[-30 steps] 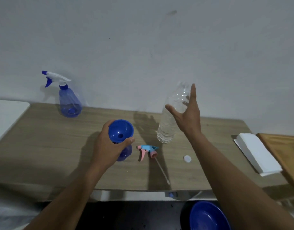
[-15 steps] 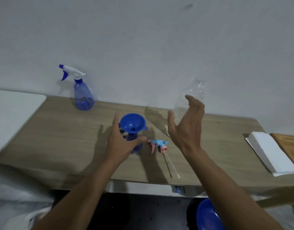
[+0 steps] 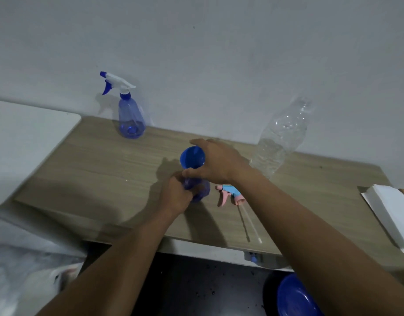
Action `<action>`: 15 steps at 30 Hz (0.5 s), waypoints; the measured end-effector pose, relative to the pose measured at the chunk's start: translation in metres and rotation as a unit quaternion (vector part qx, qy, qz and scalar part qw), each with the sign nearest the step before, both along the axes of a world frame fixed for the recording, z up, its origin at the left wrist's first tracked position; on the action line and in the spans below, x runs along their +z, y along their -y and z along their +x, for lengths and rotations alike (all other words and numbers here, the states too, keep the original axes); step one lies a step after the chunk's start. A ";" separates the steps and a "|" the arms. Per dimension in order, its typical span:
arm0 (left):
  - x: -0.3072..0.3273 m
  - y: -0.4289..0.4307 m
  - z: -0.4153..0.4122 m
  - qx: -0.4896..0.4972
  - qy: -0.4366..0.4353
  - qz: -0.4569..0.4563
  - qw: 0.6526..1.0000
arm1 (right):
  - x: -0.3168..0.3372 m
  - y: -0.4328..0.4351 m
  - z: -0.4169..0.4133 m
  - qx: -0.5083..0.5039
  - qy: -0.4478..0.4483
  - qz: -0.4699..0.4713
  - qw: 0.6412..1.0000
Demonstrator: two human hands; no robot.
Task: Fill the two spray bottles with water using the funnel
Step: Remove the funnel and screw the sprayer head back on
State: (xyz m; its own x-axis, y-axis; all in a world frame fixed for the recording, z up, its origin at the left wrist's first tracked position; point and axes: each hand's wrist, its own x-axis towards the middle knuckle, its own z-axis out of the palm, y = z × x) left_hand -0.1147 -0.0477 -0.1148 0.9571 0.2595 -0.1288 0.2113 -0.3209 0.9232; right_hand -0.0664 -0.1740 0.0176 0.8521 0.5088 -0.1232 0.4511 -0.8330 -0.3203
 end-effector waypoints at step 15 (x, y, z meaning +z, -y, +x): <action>0.002 0.003 -0.004 0.003 0.038 0.046 0.998 | 0.032 0.039 0.021 -0.082 -0.089 0.145 0.982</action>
